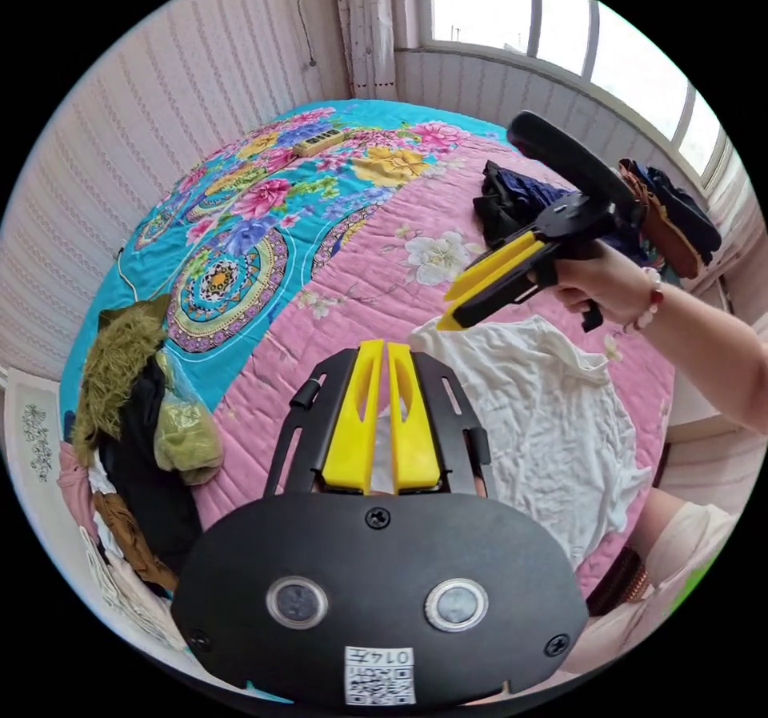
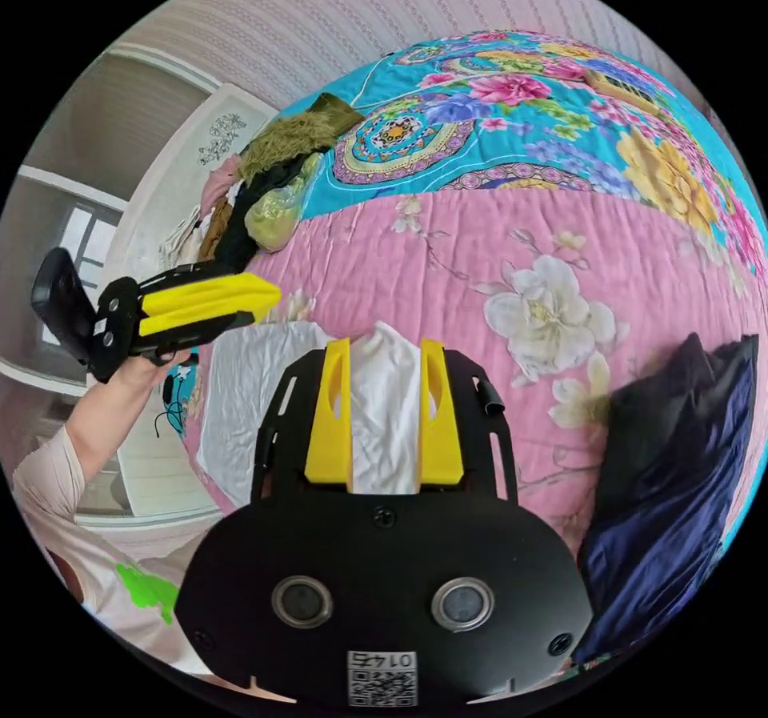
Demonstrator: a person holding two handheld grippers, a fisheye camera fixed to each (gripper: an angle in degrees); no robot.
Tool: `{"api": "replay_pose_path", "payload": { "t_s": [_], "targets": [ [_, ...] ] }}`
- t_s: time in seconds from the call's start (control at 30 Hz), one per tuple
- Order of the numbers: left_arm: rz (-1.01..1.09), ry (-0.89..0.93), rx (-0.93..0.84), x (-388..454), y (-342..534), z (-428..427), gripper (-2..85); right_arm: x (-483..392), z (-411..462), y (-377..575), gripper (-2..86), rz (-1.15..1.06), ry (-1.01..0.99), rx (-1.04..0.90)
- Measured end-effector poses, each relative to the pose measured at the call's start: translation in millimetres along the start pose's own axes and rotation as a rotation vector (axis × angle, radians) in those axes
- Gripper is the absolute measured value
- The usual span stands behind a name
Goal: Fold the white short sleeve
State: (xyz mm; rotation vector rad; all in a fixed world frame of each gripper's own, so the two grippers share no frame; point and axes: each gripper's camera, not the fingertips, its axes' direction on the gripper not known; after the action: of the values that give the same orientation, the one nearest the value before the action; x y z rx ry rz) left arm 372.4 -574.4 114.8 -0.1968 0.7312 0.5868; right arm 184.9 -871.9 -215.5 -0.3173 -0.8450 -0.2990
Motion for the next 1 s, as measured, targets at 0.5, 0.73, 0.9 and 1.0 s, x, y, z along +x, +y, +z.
{"api": "replay_pose_path", "payload": {
  "t_s": [0.5, 0.73, 0.9, 1.0],
  "targets": [
    [-0.046, 0.185, -0.084, -42.7, 22.3, 22.3, 0.1, -38.2, -13.5, 103.8, 1.7, -0.345, -0.01, 0.165],
    [0.055, 0.388, -0.221, -19.0, 6.7, 58.9, -0.3, -28.7, 31.0, 149.1, 3.7, -0.212, 0.005, -0.055],
    [0.146, 0.361, -0.293, -0.1, 1.4, 75.7, -0.5, -21.0, 25.6, 177.9, 5.8, -0.133, -0.063, -0.062],
    [0.17, 0.379, -0.368, 5.8, 2.7, 87.0, -0.7, -21.5, 19.3, 188.8, 6.0, -0.124, -0.055, -0.062]
  ]
}}
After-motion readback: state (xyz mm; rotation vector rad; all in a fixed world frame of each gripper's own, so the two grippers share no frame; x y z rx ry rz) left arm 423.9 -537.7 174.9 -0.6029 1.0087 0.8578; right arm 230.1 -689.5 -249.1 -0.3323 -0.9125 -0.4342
